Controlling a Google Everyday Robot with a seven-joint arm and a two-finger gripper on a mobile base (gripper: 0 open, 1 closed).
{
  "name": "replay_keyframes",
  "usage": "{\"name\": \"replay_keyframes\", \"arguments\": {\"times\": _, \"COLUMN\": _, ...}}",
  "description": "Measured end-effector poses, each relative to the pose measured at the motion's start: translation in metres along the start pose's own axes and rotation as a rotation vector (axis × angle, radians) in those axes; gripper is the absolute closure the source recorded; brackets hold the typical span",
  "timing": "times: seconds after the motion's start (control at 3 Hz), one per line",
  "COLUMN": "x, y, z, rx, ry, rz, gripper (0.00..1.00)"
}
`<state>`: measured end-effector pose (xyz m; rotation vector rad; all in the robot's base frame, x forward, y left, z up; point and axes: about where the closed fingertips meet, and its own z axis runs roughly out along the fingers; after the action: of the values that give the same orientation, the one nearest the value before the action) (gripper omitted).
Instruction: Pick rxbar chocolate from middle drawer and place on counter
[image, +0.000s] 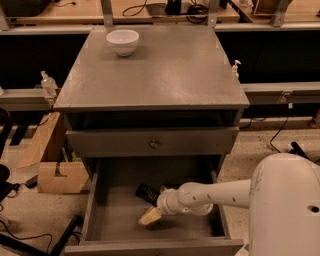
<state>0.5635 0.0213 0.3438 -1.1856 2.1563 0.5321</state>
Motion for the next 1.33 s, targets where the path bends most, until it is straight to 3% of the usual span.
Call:
{"name": "replay_keyframes", "arguments": {"times": 0.33, "x": 0.000, "y": 0.000, "z": 0.000, "rx": -0.001, "ry": 0.000, "rz": 0.000, "gripper": 0.02}}
{"name": "replay_keyframes", "arguments": {"times": 0.67, "x": 0.000, "y": 0.002, "z": 0.001, "rx": -0.003, "ry": 0.000, "rz": 0.000, "gripper": 0.24}}
{"name": "replay_keyframes", "arguments": {"times": 1.0, "x": -0.003, "y": 0.004, "z": 0.002, "rx": -0.009, "ry": -0.003, "rz": -0.005, "gripper": 0.56}}
{"name": "replay_keyframes", "arguments": {"times": 1.33, "x": -0.010, "y": 0.006, "z": -0.001, "rx": -0.018, "ry": -0.013, "rz": -0.018, "gripper": 0.79}}
